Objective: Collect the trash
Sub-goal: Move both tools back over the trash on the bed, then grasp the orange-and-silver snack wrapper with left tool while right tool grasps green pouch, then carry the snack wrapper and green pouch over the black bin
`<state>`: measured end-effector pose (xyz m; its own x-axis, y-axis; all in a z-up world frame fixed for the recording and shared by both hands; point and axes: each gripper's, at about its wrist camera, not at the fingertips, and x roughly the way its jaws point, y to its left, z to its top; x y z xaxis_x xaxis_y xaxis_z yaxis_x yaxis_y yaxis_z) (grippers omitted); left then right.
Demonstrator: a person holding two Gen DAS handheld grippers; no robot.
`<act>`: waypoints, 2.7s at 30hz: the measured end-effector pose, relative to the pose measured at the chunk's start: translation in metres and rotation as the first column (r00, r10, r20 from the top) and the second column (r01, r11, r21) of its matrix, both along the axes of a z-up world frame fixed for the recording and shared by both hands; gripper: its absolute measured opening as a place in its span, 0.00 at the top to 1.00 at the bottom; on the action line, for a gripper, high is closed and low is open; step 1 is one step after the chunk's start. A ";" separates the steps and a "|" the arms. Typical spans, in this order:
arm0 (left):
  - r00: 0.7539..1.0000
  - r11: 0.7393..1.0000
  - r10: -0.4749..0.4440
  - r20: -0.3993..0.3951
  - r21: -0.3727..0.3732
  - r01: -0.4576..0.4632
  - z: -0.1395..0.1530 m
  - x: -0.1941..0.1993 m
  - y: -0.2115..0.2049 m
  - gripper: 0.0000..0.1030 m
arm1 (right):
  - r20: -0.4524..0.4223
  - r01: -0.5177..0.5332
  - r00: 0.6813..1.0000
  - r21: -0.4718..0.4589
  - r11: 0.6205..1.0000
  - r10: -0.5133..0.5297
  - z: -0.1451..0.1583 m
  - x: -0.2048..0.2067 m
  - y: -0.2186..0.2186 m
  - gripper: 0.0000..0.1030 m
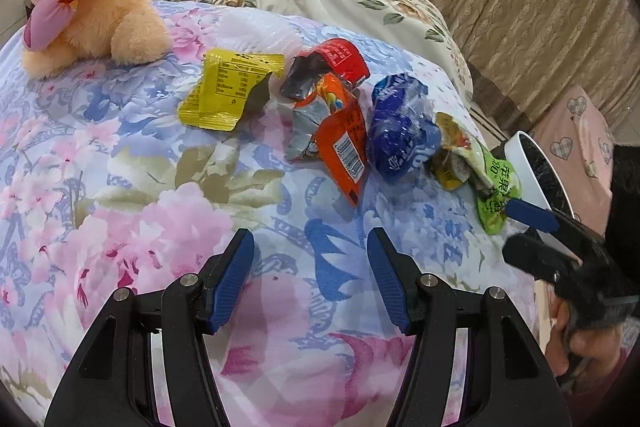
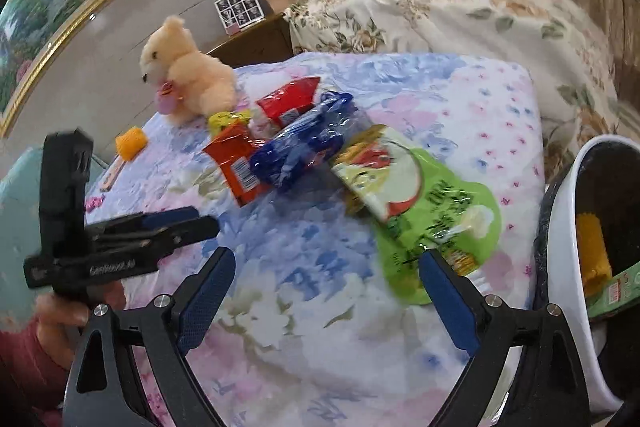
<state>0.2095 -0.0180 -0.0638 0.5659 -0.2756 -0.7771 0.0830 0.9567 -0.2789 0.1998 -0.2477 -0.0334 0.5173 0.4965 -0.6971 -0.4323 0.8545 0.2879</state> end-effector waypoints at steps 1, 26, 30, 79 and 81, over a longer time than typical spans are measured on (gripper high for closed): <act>1.000 1.000 -0.001 0.000 -0.001 0.001 0.000 0.001 0.000 0.42 | 0.010 0.007 1.000 0.001 1.000 -0.007 0.001 -0.002 0.000 0.08; 0.997 0.997 -0.070 0.040 -0.016 0.070 -0.001 0.048 -0.017 0.92 | 0.033 0.107 0.994 -0.182 0.977 -0.102 -0.007 0.051 -0.007 0.76; 0.996 0.997 -0.073 0.054 -0.019 0.075 0.004 0.032 -0.014 0.99 | 0.024 0.132 0.991 -0.131 0.983 -0.130 0.002 0.042 -0.016 0.81; 0.867 0.879 -0.475 0.147 0.026 0.477 0.064 -0.040 -0.203 0.99 | 0.016 0.467 0.878 0.201 0.861 -0.479 0.044 -0.072 -0.177 0.84; 0.861 0.872 -0.487 0.149 0.031 0.488 0.065 -0.037 -0.211 0.99 | 0.019 0.478 0.871 0.193 0.857 -0.490 0.044 -0.071 -0.183 0.84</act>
